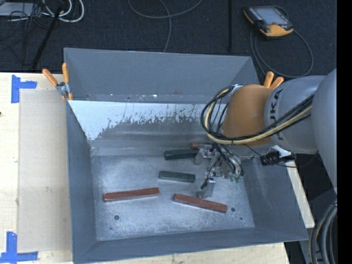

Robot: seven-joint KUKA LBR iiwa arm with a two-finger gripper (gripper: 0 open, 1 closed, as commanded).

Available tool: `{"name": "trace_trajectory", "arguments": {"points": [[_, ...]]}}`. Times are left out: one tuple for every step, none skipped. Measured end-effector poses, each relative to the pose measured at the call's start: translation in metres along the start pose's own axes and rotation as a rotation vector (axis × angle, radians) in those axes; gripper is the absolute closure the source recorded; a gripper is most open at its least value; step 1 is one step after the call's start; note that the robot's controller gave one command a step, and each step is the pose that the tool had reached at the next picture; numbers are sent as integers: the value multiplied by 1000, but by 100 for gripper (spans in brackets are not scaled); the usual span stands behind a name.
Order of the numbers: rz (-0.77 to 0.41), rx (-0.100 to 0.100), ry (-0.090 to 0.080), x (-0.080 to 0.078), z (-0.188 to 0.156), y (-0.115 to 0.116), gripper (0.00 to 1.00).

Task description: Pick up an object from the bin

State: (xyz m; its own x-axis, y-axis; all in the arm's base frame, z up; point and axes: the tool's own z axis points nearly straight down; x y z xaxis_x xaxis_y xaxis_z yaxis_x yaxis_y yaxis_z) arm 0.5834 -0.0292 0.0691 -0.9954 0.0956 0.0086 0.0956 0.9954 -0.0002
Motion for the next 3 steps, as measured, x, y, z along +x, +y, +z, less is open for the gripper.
{"name": "trace_trajectory", "arguments": {"points": [[0, 0, 0, 0, 0, 0, 0], [31, -2, -10, -30, -2, 97, 100], [29, -1, -6, -28, -1, 96, 0]]}}
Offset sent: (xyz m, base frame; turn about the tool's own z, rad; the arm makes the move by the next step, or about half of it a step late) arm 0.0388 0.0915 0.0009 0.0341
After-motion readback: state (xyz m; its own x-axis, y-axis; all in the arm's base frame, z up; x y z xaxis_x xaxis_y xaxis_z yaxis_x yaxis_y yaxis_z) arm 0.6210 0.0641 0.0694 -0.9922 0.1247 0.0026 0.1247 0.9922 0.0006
